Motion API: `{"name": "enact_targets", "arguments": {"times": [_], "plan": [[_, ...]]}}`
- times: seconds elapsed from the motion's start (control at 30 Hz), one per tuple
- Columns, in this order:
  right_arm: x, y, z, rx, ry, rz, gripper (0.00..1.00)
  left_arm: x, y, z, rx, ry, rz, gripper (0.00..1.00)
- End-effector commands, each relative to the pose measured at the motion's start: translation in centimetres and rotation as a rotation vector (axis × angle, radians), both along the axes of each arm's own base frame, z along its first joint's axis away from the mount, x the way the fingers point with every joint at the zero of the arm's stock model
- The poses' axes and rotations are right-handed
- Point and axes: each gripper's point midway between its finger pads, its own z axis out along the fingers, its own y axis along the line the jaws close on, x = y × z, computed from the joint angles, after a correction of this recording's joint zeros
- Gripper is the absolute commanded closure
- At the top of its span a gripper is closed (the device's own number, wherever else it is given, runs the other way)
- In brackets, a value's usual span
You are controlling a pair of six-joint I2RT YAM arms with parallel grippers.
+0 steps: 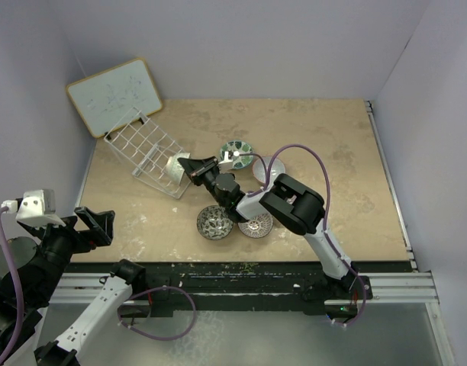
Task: Load the bowls into the dish rack
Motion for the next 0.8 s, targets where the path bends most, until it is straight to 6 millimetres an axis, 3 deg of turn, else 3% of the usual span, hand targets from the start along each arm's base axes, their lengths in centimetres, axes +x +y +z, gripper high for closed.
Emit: {"name": "enact_targets", "arguments": {"times": [0.0, 0.23, 0.57, 0.77], "plan": [[-0.56, -0.01, 4.31, 0.126, -0.036, -0.006, 0.89, -0.27, 0.01, 1.12, -0.001, -0.047, -0.013, 0.01], [-0.51, -0.26, 3.4, 0.185, -0.023, -0.007, 0.89, -0.32, -0.08, 1.1, 0.002, -0.048, -0.021, 0.01], [-1.3, -0.18, 4.11, 0.255, -0.017, -0.019, 0.91, -0.18, -0.61, 1.2, -0.001, -0.049, -0.048, 0.01], [-1.26, 0.24, 3.32, 0.219, 0.015, -0.006, 0.93, -0.24, -0.83, 1.59, -0.005, -0.057, -0.062, 0.01]]}}
